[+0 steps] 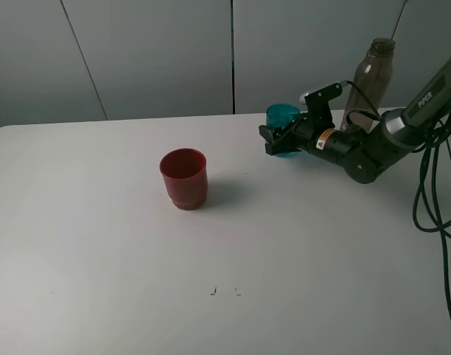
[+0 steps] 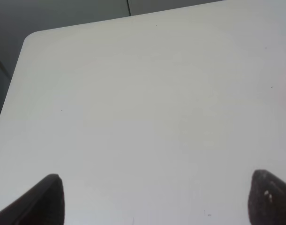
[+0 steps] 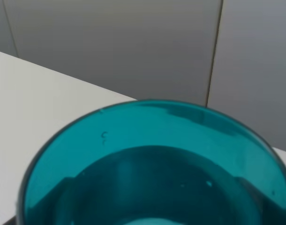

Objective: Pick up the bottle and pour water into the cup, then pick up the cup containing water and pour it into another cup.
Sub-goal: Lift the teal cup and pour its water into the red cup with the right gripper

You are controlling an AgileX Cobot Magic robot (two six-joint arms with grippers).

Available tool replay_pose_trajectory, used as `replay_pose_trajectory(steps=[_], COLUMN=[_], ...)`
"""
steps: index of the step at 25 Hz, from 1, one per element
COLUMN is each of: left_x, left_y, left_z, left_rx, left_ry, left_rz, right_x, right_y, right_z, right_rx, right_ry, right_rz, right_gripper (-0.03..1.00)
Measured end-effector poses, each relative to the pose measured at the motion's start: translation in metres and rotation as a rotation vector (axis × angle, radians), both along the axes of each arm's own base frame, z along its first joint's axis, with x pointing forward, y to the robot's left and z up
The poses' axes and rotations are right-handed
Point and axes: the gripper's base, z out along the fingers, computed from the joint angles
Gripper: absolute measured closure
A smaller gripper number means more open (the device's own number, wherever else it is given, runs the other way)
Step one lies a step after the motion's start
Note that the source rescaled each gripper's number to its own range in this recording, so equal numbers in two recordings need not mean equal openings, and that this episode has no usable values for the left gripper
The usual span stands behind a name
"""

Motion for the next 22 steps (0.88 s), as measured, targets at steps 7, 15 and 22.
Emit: replay_pose_trajectory(steps=[7, 15, 22], left_x=[0.000, 0.000, 0.000], left_y=[0.000, 0.000, 0.000], left_z=[0.000, 0.000, 0.000], left_rx=[0.000, 0.000, 0.000], left_ry=[0.000, 0.000, 0.000], left_rz=[0.000, 0.000, 0.000], right_x=[0.000, 0.000, -0.001], right_y=[0.002, 0.010, 0.014], right_z=[0.011, 0.044, 0.056], right_rx=[-0.028, -0.051, -0.057], right_ry=[0.003, -0.084, -0.116], right_rz=[0.028, 0.115, 0.149], right_gripper=[0.90, 0.90, 0.90])
